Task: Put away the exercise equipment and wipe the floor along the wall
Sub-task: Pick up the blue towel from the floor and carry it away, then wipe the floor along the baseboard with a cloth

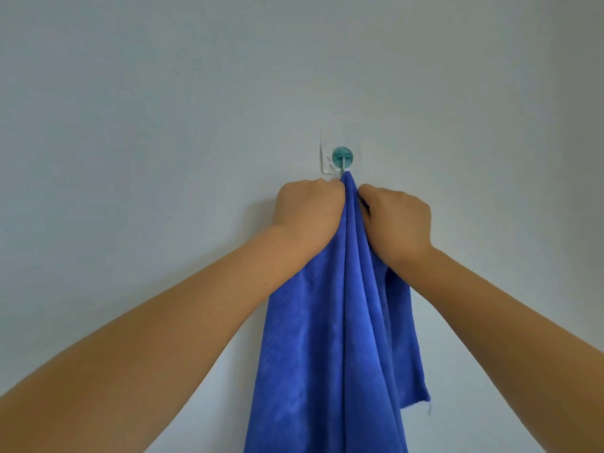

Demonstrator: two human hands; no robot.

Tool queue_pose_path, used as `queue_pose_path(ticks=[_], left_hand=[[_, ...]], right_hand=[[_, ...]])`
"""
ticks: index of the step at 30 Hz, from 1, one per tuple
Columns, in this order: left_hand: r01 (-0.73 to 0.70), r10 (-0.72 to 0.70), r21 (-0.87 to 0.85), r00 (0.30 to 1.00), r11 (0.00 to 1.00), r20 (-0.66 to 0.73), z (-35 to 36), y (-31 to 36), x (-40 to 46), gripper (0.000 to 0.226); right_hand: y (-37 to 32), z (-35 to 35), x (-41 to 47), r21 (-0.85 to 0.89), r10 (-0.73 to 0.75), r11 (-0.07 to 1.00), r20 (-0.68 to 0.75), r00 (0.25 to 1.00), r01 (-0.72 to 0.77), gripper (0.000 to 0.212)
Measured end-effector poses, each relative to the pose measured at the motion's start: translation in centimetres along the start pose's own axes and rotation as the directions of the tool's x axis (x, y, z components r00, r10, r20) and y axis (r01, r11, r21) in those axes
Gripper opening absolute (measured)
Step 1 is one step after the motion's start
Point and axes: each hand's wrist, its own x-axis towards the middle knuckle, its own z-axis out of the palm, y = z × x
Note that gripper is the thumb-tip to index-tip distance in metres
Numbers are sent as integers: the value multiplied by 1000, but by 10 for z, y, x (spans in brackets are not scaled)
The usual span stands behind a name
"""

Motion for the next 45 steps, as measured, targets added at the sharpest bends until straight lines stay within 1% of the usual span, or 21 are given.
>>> queue_pose_path(ticks=[1, 3, 5, 7, 11, 13, 15, 19, 22, 23, 25, 28, 30, 34, 36, 37, 38, 40, 41, 44, 45], left_hand=[[4, -4, -6, 1000, 1000, 9, -2, 2, -1, 23], [12, -11, -33, 999, 999, 38, -4, 4, -7, 24], [10, -3, -80, 997, 997, 82, -7, 6, -19, 24], [12, 4, -131, 992, 991, 123, -3, 7, -41, 24], [38, 7, -271, 987, 962, 162, 26, 10, -114, 18], [74, -1, -362, 980, 929, 199, 39, 18, -158, 19], [123, -14, -421, 967, 899, 255, 44, 34, -200, 24], [248, -27, -454, 897, 856, 441, 56, 74, -287, 23], [244, 25, -406, 832, 881, 555, 58, 108, -358, 23], [237, 35, -372, 803, 897, 595, 57, 120, -382, 24], [258, 45, -329, 723, 909, 690, 52, 145, -431, 24], [354, 36, -287, 574, 890, 818, 36, 183, -498, 27], [386, 12, -223, 479, 895, 878, 21, 208, -536, 30], [494, -69, -74, 267, 866, 961, -25, 264, -611, 29], [520, -102, 3, 162, 854, 982, -58, 290, -650, 34], [528, -121, 49, 103, 848, 987, -78, 302, -667, 38], [538, -146, 99, 46, 837, 988, -98, 312, -682, 40], [559, -215, 210, -57, 802, 975, -138, 328, -706, 42], [569, -258, 269, -102, 777, 961, -157, 334, -716, 43], [578, -384, 423, -197, 698, 902, -203, 341, -737, 49], [568, -414, 464, -224, 680, 882, -217, 342, -743, 51]], right_hand=[[-4, -1, -1, -32, 55, 998, 67, 996, -53, 26], [-11, -10, -3, -104, 107, 990, 118, 987, -95, 20], [-18, -20, -8, -157, 125, 983, 203, 971, -94, 13], [-24, -28, -21, -168, 130, 982, 290, 948, -83, 11], [-29, -33, -100, -2, 96, 994, 412, 906, -105, 18], [-34, -35, -154, 76, 108, 984, 476, 873, -163, 19], [-40, -36, -205, 105, 143, 968, 522, 841, -230, 18], [-56, -36, -307, 171, 182, 914, 637, 749, -368, 19], [-67, -40, -385, 184, 100, 934, 689, 718, -307, 15], [-69, -43, -411, 195, 64, 938, 715, 696, -287, 14], [-72, -53, -461, 220, 0, 938, 775, 632, -270, 16], [-74, -79, -532, 235, -86, 942, 858, 506, -239, 22], [-71, -102, -572, 238, -137, 948, 903, 407, -209, 28], [-58, -158, -638, 324, -279, 936, 921, 270, -137, 39], [-52, -186, -664, 390, -365, 913, 912, 189, -119, 35], [-50, -199, -676, 424, -412, 900, 903, 125, -101, 32], [-49, -211, -685, 454, -452, 888, 891, 45, -79, 34], [-51, -233, -701, 526, -528, 849, 841, -117, -47, 46], [-55, -243, -707, 565, -561, 825, 811, -167, -27, 49], [-78, -268, -717, 682, -668, 731, 714, -210, -6, 59], [-88, -276, -715, 720, -705, 694, 677, -212, -6, 61]])
